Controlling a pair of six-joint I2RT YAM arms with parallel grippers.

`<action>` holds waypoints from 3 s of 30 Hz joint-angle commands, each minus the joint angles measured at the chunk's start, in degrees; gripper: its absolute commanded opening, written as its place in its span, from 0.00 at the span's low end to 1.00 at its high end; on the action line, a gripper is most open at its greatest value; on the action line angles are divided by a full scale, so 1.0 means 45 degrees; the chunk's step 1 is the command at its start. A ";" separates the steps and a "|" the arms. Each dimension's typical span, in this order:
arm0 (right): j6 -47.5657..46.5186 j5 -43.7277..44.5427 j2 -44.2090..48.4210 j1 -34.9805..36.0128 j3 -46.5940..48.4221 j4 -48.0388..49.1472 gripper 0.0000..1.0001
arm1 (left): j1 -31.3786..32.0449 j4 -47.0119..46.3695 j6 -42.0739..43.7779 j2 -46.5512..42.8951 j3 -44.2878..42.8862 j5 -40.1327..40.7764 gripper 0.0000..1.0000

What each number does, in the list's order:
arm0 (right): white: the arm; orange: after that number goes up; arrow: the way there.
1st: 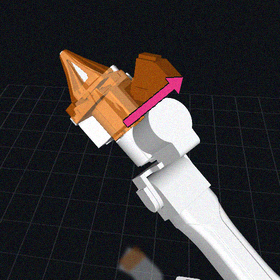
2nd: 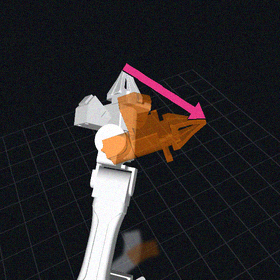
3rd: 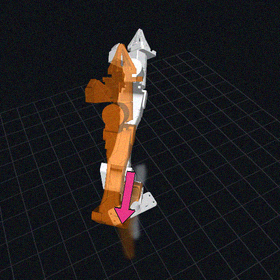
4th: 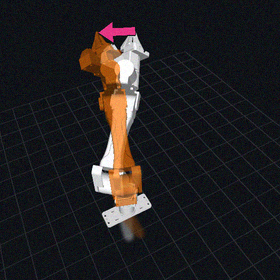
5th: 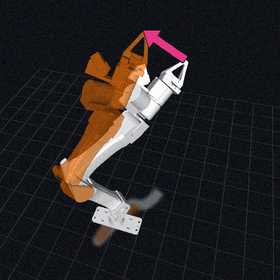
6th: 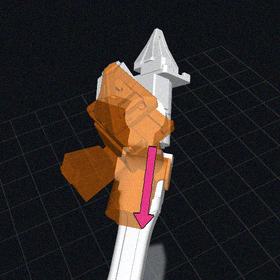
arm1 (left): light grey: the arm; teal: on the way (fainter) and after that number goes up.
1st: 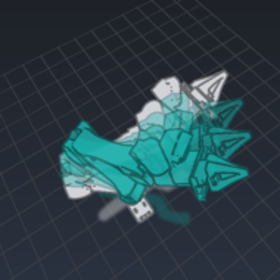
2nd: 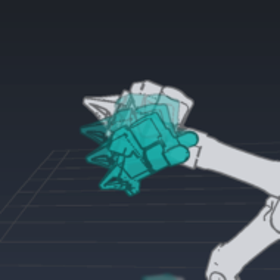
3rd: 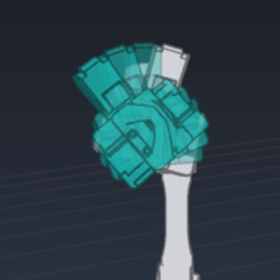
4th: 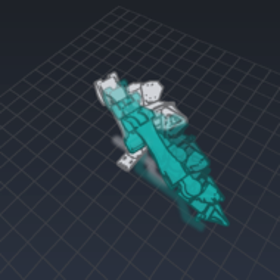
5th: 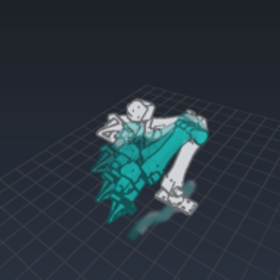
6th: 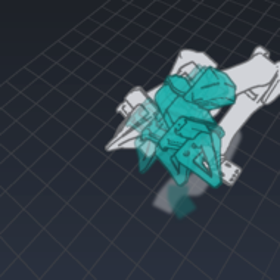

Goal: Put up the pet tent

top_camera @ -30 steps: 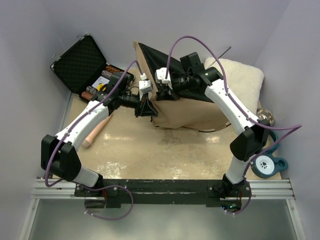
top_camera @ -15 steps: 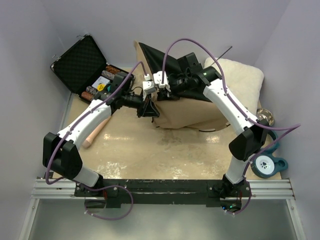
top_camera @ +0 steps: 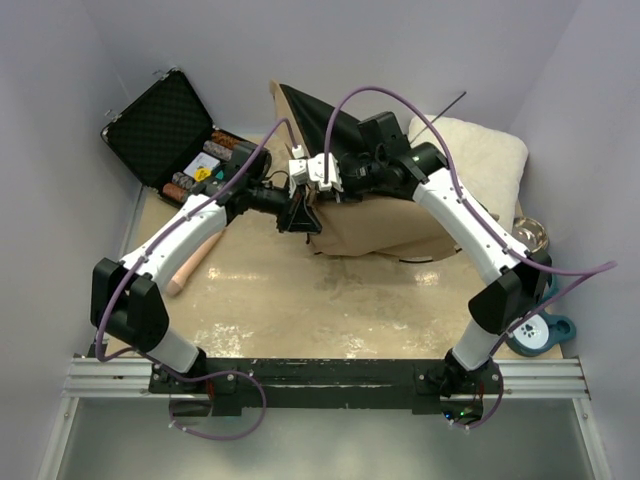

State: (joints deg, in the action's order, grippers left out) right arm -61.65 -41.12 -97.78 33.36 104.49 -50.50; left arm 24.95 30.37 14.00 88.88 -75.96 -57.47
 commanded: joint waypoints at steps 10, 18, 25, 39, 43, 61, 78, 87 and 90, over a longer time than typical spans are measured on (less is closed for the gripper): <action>-0.0831 0.1169 0.0537 0.1472 -0.0445 0.0129 0.08 | 0.0042 -0.0167 -0.0924 0.0190 -0.0189 0.0760 0.00; -0.1535 0.1834 0.1064 0.1863 -0.1578 0.0031 0.06 | 0.0002 -0.1688 -0.1450 -0.0707 0.0239 0.0995 0.00; -0.1283 0.1620 0.1123 0.1882 -0.1735 0.0225 0.04 | 0.0002 -0.3272 -0.1998 -0.1587 0.1430 0.1248 0.00; -0.0617 0.1404 0.0967 0.1726 -0.1305 0.0422 0.00 | -0.0621 -0.3424 -0.1488 -0.2347 0.3577 0.1600 0.99; -0.0617 0.1385 0.0927 0.1707 -0.1305 0.0382 0.00 | -0.1227 -0.5591 -0.2270 -0.3440 0.4788 0.1191 0.99; 0.0203 0.0565 0.0927 0.1531 -0.0622 0.0519 0.00 | -0.1755 -1.1957 -0.0548 -0.6432 0.9868 0.0700 0.74; 0.0418 0.0661 0.0967 0.1511 -0.0719 0.0616 0.00 | -0.0857 -1.6435 -0.3734 -0.4595 0.9889 0.1170 0.06; 0.0184 0.0916 0.0889 0.1531 -0.1851 0.1007 0.00 | -0.0779 -1.5268 -0.4733 -0.4907 0.8562 0.0916 0.00; -0.0011 0.1033 0.0791 0.1531 -0.2086 0.0949 0.00 | -0.0642 -1.4154 -0.3991 -0.5083 0.8113 0.1014 0.00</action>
State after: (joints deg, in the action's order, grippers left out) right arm -61.19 -36.69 -93.80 39.75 97.08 -45.04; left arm 20.97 -34.48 -4.43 68.12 -33.98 -51.79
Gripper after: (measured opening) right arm 0.033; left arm 0.060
